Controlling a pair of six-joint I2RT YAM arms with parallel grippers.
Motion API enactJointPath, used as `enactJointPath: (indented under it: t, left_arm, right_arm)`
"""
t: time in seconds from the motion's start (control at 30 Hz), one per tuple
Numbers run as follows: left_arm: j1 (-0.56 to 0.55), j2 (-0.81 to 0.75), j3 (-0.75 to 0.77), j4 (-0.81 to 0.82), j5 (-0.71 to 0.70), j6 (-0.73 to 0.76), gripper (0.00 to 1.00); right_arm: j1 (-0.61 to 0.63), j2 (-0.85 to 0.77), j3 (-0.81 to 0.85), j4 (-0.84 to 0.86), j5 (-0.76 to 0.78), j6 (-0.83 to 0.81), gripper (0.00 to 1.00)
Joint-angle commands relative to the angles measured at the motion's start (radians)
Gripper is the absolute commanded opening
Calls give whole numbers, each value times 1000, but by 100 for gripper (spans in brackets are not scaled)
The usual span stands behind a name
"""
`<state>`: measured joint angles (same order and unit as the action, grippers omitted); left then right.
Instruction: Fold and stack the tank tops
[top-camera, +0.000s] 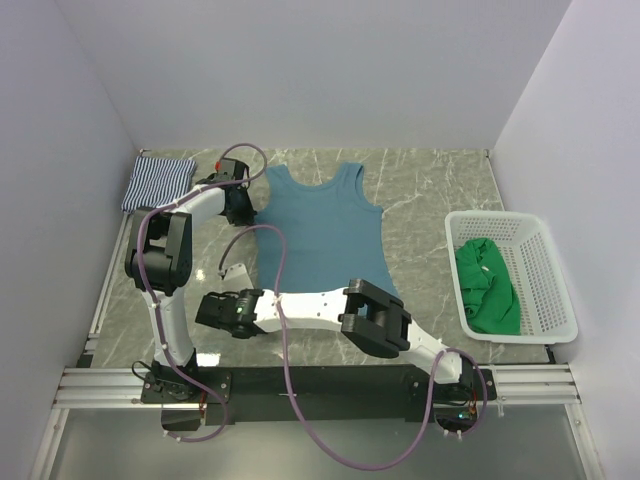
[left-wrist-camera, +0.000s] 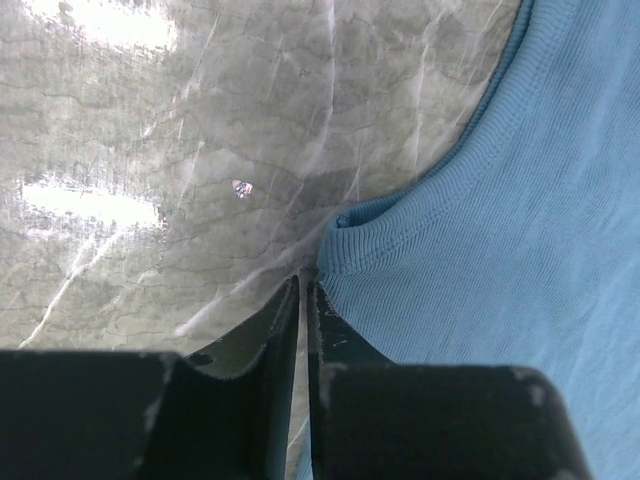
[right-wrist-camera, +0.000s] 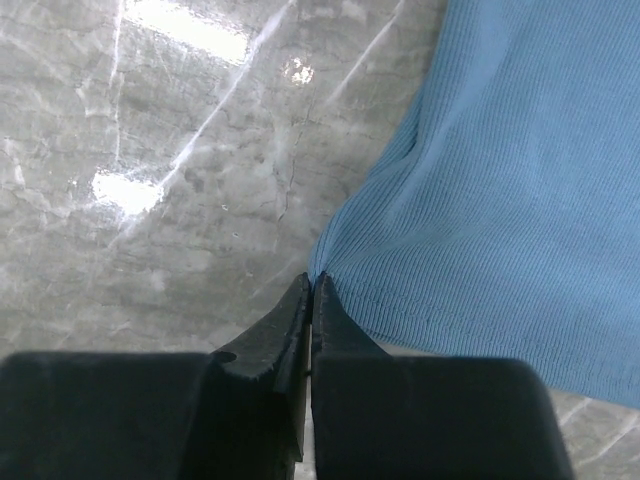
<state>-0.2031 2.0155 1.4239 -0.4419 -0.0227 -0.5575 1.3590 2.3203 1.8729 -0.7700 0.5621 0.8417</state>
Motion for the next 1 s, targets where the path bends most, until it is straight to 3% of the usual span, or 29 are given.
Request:
enactJointPath:
  t: [0.0,0.13,0.37,0.73,0.97]
  left_arm:
    - [4,0,17,23,15,1,13]
    - [5,-40,-26,57,26,-27,13]
    - [18,-165,-86,132,37,-68,29]
    - [21,-136,-72,124,64,-62,38]
    - [21,-107,-72,124,70,-78,41]
  right_arm:
    - [2,-48,-69,27,12,20,0]
    - [2,-102,-155,81,-5,11,0]
    - [0,-243,-339,282,-82,-30,0]
    - [-61,-444,-589,544,-303,-24,0]
    - [-98,-493,-635,580,-375,-6,0]
